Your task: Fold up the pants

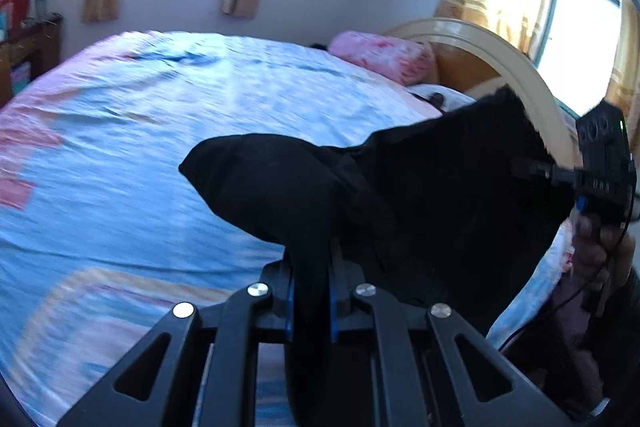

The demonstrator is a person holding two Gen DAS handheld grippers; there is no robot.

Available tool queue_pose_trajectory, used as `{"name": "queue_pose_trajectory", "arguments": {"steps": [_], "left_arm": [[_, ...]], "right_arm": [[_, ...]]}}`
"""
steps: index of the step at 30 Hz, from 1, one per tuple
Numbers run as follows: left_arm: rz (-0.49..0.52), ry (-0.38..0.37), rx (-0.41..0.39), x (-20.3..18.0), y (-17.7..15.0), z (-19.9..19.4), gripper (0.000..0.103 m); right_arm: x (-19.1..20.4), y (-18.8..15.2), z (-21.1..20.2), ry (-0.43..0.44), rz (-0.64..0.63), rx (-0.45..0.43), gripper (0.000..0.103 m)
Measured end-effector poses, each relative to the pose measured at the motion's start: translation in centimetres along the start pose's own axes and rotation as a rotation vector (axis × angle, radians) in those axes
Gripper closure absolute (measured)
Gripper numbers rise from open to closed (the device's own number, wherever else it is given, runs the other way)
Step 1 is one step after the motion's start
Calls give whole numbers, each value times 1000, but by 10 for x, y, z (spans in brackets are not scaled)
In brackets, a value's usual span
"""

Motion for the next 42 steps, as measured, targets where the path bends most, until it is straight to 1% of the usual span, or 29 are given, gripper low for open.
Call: {"name": "queue_pose_trajectory", "arguments": {"steps": [2, 4, 5, 8, 11, 14, 16, 19, 22, 26, 30, 35, 42], "left_arm": [[-11, 52, -22, 24, 7, -12, 91], [-28, 84, -45, 42, 14, -21, 91], [-41, 99, -59, 54, 17, -27, 91], [-77, 154, -105, 86, 27, -44, 91], [-110, 211, -130, 120, 32, -57, 91], [-147, 266, -141, 154, 34, -66, 91], [-173, 290, -143, 172, 33, -69, 91], [-211, 319, -124, 202, 32, -64, 91], [-246, 338, -98, 224, 25, -53, 91], [-282, 357, -63, 245, 19, -41, 91], [-296, 380, -41, 253, 16, -29, 91], [-280, 432, -13, 255, 16, -15, 90], [-298, 442, 1, 266, 15, -5, 88]], "right_arm": [[17, 27, 18, 33, -41, 22, 77], [32, 53, 37, 67, -68, 47, 78], [42, 72, 50, 87, -89, 59, 78], [70, 109, 80, 117, -146, 82, 78], [95, 137, 110, 144, -188, 102, 78], [119, 165, 145, 172, -224, 129, 78], [136, 179, 173, 187, -243, 152, 78], [155, 191, 211, 208, -254, 192, 78], [165, 199, 245, 215, -254, 228, 78], [161, 206, 295, 227, -230, 284, 78], [152, 208, 329, 216, -205, 322, 78], [136, 206, 357, 201, -178, 365, 78], [122, 202, 371, 200, -148, 396, 77]]}}
Point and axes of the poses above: each gripper's, at about its wrist camera, not at the fingertips, and z roughly the way its jaws point, x to its left, y to its top, the point moved 2 cm from there along z, roughly the way its jaws point, and after that the axes turned 15 degrees about x, right-handed, at the moved point
